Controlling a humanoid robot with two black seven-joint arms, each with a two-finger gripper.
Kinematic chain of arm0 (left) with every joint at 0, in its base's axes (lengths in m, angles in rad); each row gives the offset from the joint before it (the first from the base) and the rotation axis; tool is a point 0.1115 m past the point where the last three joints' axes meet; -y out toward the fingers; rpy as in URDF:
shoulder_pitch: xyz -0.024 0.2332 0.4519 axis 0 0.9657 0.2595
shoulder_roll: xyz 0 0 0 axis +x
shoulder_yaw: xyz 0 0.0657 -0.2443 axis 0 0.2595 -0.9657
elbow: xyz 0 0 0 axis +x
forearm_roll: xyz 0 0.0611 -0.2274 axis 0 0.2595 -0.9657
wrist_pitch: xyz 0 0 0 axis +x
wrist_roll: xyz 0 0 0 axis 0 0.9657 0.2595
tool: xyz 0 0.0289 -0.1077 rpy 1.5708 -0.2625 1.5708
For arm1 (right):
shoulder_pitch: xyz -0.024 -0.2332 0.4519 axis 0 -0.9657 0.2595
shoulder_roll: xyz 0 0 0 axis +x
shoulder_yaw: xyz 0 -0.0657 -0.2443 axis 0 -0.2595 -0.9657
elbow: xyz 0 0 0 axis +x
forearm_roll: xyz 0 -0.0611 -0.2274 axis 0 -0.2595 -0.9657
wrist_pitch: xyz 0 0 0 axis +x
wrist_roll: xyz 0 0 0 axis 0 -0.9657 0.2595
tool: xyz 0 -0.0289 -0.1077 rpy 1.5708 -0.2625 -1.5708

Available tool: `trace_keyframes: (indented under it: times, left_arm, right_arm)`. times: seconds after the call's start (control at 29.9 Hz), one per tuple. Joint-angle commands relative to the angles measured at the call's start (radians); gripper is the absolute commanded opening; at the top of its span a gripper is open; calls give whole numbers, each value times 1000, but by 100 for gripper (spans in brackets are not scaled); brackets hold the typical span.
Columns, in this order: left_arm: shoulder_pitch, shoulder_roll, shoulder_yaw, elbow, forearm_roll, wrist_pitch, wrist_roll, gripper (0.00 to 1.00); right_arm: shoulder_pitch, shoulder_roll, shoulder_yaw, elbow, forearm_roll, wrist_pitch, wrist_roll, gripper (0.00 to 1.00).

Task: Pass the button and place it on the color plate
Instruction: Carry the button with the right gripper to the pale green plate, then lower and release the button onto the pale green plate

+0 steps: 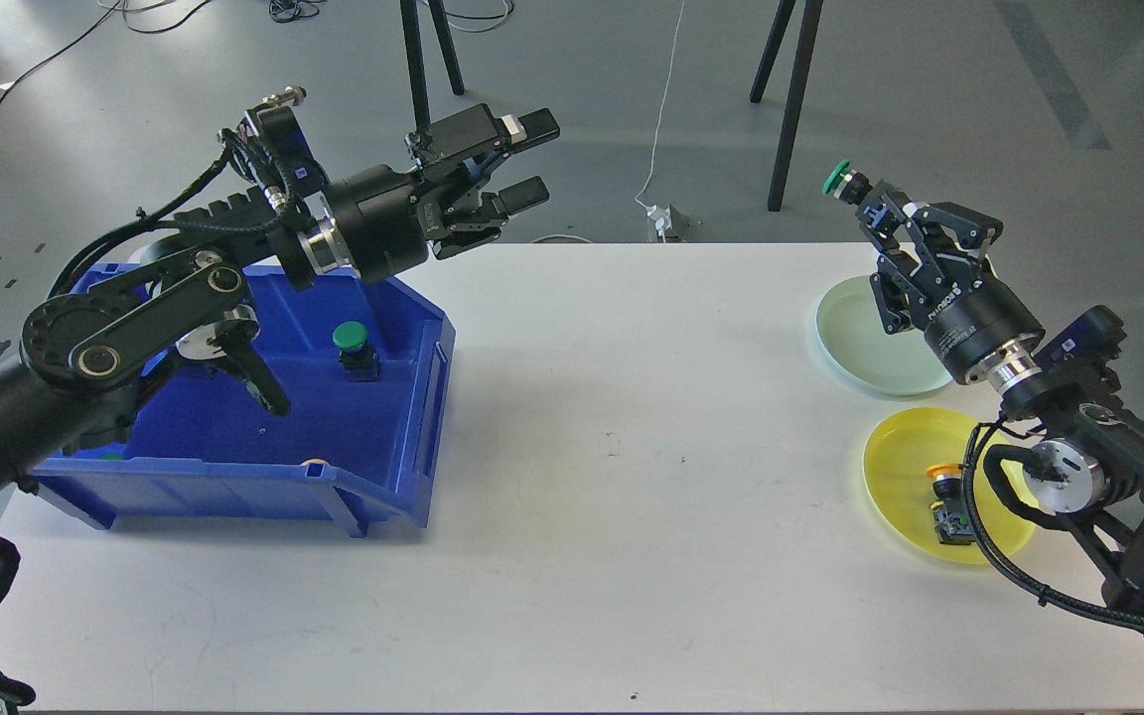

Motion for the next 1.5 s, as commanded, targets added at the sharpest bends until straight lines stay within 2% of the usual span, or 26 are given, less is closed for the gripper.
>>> trace_keyframes:
  times: [0.0, 0.17, 0.27, 0.4, 0.64, 0.74, 0.94, 1.24, 1.27, 1.37, 1.4, 1.47]
  left_arm:
    - [0, -1, 0, 0, -1, 0, 0, 95]
    - [0, 0, 0, 0, -11, 0, 0, 96]
    - [0, 0, 0, 0, -12, 0, 0, 96]
    - [0, 0, 0, 0, -12, 0, 0, 96]
    - [0, 0, 0, 9, -12, 0, 0, 96]
    - [0, 0, 0, 9, -14, 0, 0, 96]
    - [0, 0, 0, 9, -15, 0, 0, 96]
    - [0, 0, 0, 12, -27, 0, 0, 96]
    - [0, 0, 0, 14, -30, 0, 0, 96]
    - [0, 0, 0, 15, -38, 0, 0, 96]
    - [0, -1, 0, 18, -44, 0, 0, 96]
    - [0, -1, 0, 34, -78, 0, 0, 97]
  right_arm:
    - [46, 16, -94, -118, 0, -165, -77, 13]
    - [138, 108, -189, -281, 10, -299, -154, 13]
    - [170, 126, -212, -338, 8, -321, -174, 13]
    - [202, 164, -261, -425, 10, -362, -251, 13]
    - [211, 178, -275, -453, 13, -373, -265, 22]
    - [211, 180, -273, -453, 13, -374, -263, 35]
    - [210, 180, -266, -449, 14, -376, -259, 54]
    - [205, 181, -261, -442, 16, -376, -254, 58]
    - [205, 181, -256, -441, 17, -376, -254, 61]
    - [207, 180, -214, -418, 28, -373, -252, 94]
    - [207, 178, -186, -392, 34, -368, -252, 97]
    - [205, 168, -132, -319, 39, -361, -252, 97]
